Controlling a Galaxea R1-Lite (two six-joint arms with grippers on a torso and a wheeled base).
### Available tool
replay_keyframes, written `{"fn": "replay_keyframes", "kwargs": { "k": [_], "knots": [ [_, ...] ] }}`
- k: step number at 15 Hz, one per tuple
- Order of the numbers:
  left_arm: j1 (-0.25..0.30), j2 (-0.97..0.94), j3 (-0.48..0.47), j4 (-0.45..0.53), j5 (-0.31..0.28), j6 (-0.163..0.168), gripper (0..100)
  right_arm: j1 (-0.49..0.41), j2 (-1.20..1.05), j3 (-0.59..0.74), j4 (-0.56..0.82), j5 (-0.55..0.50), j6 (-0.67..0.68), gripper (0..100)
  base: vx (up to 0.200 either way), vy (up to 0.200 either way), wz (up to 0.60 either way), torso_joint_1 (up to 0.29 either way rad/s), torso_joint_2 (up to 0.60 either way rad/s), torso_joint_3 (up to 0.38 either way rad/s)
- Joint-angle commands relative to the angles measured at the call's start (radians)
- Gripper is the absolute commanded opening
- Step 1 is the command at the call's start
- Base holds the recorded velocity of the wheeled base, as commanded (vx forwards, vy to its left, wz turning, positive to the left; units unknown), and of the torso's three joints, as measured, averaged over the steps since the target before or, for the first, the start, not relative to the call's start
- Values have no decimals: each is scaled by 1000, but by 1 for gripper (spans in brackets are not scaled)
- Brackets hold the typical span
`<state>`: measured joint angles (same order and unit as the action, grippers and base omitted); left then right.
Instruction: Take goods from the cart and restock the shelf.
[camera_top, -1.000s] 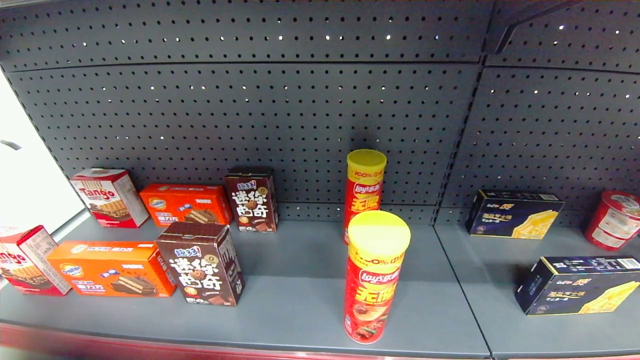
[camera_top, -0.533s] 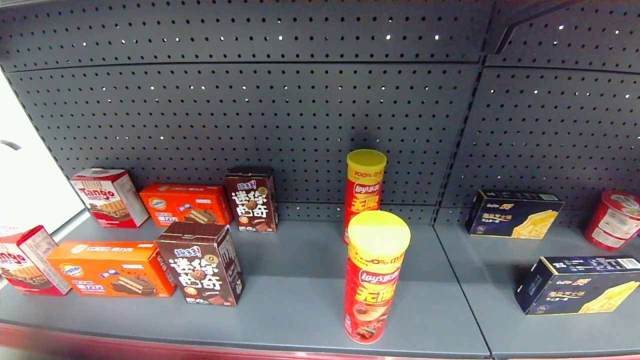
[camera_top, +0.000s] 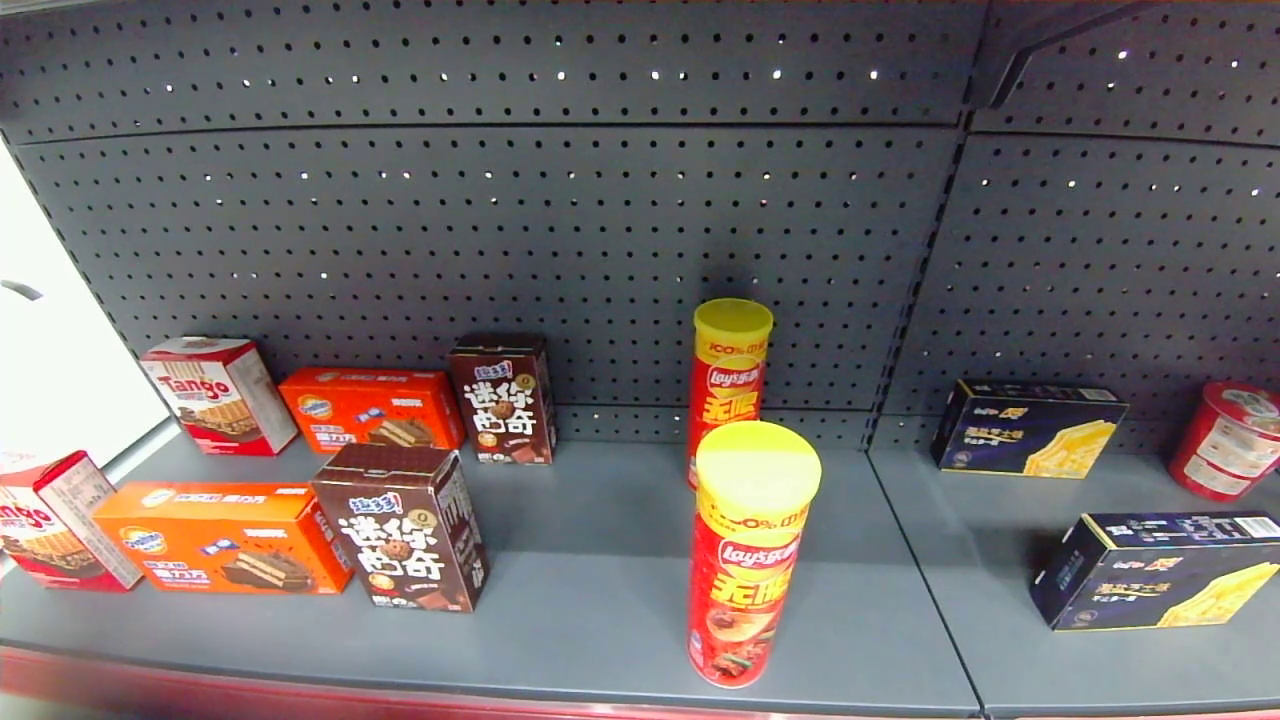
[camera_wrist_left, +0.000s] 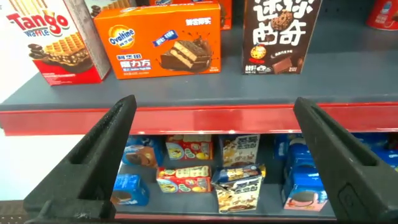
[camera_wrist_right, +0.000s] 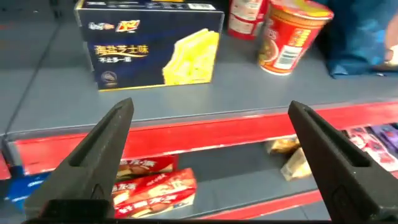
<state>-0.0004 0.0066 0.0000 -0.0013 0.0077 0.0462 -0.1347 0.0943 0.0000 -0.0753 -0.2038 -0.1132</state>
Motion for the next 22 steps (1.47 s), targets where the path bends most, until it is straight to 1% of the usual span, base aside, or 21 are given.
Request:
{"fn": "replay_keyframes", "kwargs": {
  "k": [1, 3, 4, 6, 7, 8, 15, 16, 20, 22],
  "knots": [
    [0, 0, 0, 0, -2, -2, 100, 1, 4, 0, 3, 6, -2, 100, 0, 0, 0, 0, 0, 0],
    [0, 0, 0, 0, -5, -3, 100, 55, 2, 0, 5, 172, 7, 100, 0, 0, 0, 0, 0, 0],
    [0, 0, 0, 0, -14, -2, 100, 96, -8, 0, 6, 228, 24, 100, 0, 0, 0, 0, 0, 0],
    [-1, 0, 0, 0, -23, 0, 100, 144, -48, 0, 23, 264, 61, 100, 0, 0, 0, 0, 0, 0],
    [-1, 0, 0, 0, -25, 0, 100, 144, -76, -2, 78, 271, 95, 100, 0, 0, 0, 0, 0, 0],
    [-1, 0, 0, 0, -25, 0, 100, 144, -74, -3, 86, 270, 107, 100, 0, 0, 0, 0, 0, 0],
    [-1, 0, 0, 0, -28, 0, 100, 135, -90, 0, 78, 267, 112, 100, 0, 0, 0, 0, 0, 0],
    [0, 0, 0, 0, -25, -3, 100, 135, -91, 0, 77, 267, 112, 100, -200, 0, 0, 2, 2, 2],
    [-1, 0, 0, 0, -28, -2, 100, 135, -90, 0, 77, 267, 112, 100, 0, 0, 0, 0, 0, 0],
    [0, 0, 0, 0, -26, -2, 100, 135, -90, 0, 77, 267, 112, 100, 0, 0, -600, 12, 0, 2]
  ]
}}
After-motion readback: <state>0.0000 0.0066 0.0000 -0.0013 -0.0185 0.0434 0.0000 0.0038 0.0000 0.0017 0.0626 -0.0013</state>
